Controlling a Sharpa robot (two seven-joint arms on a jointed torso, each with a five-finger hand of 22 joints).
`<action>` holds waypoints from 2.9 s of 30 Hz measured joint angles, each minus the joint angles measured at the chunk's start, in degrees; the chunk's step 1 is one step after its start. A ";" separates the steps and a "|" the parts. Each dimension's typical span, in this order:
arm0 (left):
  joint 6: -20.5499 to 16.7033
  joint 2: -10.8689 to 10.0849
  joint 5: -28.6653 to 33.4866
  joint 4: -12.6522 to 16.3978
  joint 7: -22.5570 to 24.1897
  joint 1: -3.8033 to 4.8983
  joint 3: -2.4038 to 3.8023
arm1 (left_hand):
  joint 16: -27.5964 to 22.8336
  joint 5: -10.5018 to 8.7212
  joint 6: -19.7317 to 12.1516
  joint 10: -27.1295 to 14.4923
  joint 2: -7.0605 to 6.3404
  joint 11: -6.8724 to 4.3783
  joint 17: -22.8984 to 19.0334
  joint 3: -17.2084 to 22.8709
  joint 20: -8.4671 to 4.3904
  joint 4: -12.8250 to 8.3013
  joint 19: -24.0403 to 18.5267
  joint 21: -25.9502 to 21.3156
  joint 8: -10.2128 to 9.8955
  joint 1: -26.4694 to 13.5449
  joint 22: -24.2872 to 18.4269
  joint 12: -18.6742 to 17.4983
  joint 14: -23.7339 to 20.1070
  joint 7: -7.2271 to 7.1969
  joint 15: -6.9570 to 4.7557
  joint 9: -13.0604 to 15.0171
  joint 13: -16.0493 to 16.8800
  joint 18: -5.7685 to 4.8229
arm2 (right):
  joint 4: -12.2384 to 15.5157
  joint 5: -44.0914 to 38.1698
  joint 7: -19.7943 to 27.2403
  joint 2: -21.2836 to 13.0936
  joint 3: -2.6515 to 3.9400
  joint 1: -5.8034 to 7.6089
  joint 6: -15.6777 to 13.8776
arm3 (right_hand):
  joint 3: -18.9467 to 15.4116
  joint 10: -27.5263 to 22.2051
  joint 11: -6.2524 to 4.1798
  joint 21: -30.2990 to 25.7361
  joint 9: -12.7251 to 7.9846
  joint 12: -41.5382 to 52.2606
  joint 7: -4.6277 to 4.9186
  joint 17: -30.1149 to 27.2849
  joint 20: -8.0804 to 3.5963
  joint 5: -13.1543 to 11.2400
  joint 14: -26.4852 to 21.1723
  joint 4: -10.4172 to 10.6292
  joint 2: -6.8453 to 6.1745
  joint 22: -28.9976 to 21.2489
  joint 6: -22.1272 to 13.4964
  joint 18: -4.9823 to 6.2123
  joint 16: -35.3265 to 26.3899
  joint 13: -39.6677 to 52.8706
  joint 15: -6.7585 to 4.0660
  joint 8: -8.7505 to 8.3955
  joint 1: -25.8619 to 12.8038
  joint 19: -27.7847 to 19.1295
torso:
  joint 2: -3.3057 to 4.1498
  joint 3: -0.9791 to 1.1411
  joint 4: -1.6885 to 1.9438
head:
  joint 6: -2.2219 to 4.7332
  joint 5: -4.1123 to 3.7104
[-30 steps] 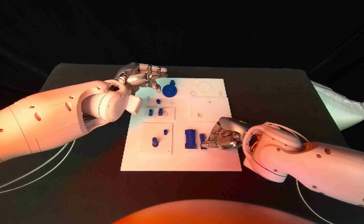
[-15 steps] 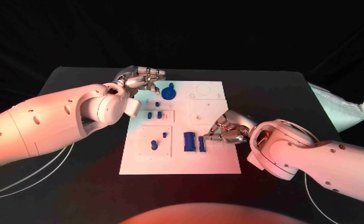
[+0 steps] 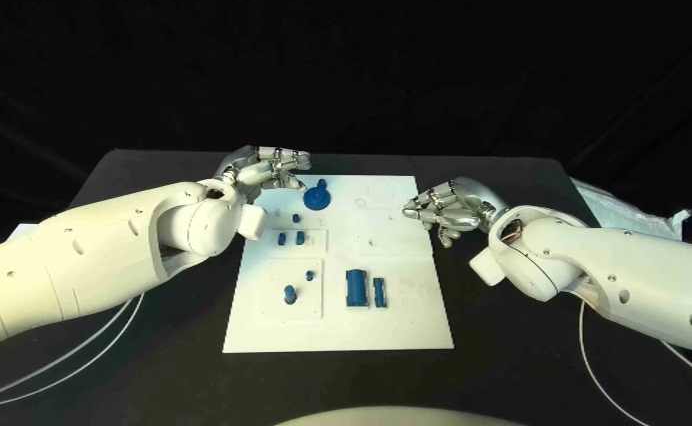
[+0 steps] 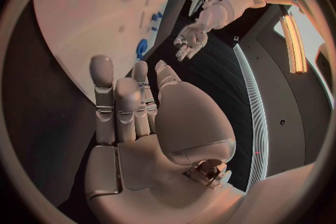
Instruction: Assemble the parts on the task board
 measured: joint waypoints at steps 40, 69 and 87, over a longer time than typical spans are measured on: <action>-11.30 2.30 5.20 4.10 9.62 -4.45 0.83 | -38.24 -4.82 -29.59 -30.84 6.97 -4.50 -20.43 -14.23 -1.71 -1.74 -35.36 -20.17 -8.89 -38.16 -31.07 -12.37 -32.07 -5.34 -1.27 -3.70 -3.68 -3.61 | -7.35 28.67 21.90 8.15 1.41 -1.19 -3.34 | 2.39 -35.73 -1.37 -45.11 -14.32 -28.28 -2.61 -44.65 1.24 -10.03 -46.65 -7.14 -1.28 -30.68 -29.32 -3.76 -51.69 -47.31 1.97 -4.97 -40.64 -36.45 | -4.87 2.55 1.07 | 8.44 -0.55; -27.03 1.31 3.05 10.22 14.28 -5.72 1.24 | -43.11 -5.26 -48.25 -50.72 7.25 -7.27 -21.01 -22.42 -8.76 -1.87 -51.56 -20.39 -9.15 -64.45 -41.52 -14.16 -50.93 -10.89 -2.97 -3.94 -3.83 -9.02 | 1.46 36.82 26.96 5.81 1.79 -2.22 -20.91 | 1.05 -56.11 -2.96 -51.51 -15.03 -29.17 -7.91 -49.49 -3.90 -13.78 -69.37 -6.91 -1.36 -31.08 -47.35 -8.69 -52.33 -48.07 1.67 -5.19 -66.11 -57.49 | -5.16 2.96 1.42 | 8.72 -0.65; -27.36 1.31 2.98 10.25 14.45 -5.72 1.24 | -43.32 -5.26 -56.11 -58.90 7.24 -7.28 -21.00 -22.73 -8.88 -1.88 -58.59 -20.39 -9.36 -75.36 -42.35 -14.37 -58.69 -10.84 -2.97 -3.91 -3.81 -9.01 | 1.48 37.10 27.14 5.81 1.79 -2.23 -21.30 | 1.05 -64.50 -3.00 -51.73 -15.01 -29.16 -7.90 -49.51 -3.97 -13.78 -78.75 -6.91 -1.45 -31.12 -54.90 -9.57 -52.33 -48.05 1.67 -5.19 -76.75 -66.17 | -5.16 2.96 1.42 | 8.72 -0.65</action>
